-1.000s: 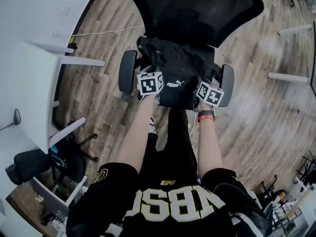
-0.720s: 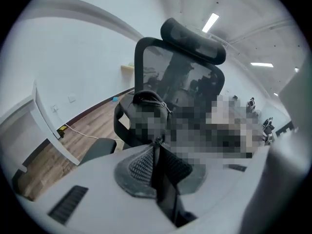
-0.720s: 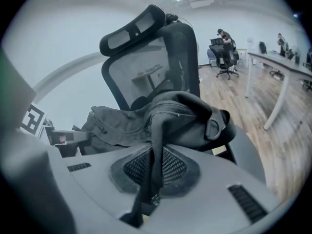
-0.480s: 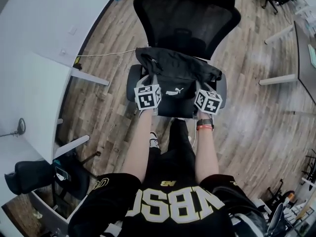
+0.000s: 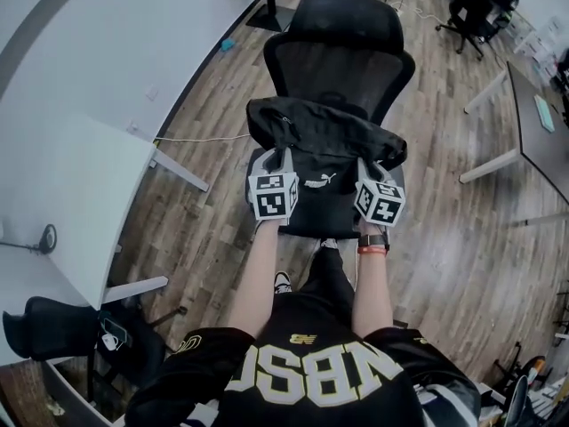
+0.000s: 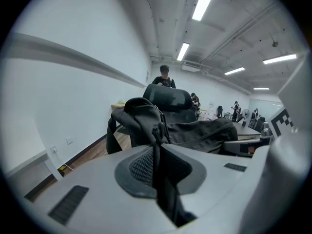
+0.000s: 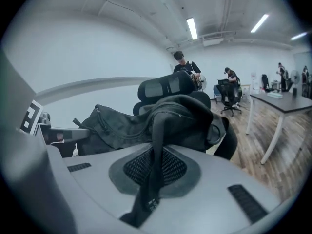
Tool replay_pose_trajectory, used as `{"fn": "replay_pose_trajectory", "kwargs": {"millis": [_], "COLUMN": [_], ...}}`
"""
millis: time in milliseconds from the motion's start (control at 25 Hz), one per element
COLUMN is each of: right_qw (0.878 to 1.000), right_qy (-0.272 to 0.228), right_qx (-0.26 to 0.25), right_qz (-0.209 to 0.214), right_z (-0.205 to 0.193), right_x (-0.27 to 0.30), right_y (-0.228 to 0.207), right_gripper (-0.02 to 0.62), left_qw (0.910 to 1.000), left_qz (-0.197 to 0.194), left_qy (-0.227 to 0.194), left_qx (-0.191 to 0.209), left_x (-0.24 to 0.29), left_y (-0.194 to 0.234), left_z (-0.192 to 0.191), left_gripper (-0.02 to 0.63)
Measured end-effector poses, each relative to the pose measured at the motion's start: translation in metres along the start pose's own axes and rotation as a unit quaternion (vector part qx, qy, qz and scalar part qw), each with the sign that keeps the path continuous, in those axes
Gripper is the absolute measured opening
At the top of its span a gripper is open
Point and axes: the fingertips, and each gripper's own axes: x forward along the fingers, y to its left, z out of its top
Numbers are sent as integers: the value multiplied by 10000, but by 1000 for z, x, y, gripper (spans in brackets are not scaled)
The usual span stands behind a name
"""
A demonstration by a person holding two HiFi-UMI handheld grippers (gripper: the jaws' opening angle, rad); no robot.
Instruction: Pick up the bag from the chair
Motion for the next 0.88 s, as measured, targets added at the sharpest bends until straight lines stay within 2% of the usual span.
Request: {"fn": "replay_pose_trajectory", "kwargs": {"millis": [360,640,880], "right_qw": [9948,9834,9723], "right_qy": [-953,-1685,-2227], "right_qx": [-366,-666,-715], "right_qz": [56,12,33], "right_z": [79,136,177], "right_x": [-69,-118,-152], "right_y": [46,71,86], "right_gripper": [32,32,34], "left_qw": [9951,9821,9715], "left_qz": [-131,-297,-451], "left_qy": [-953,-1803,-2259], "left_qx": [228,459,554], "left_x": [-71,-122,-150], "left_y": [-7,-20,-30], "left_z": [82,149,185], "left_gripper": [37,38,37]}}
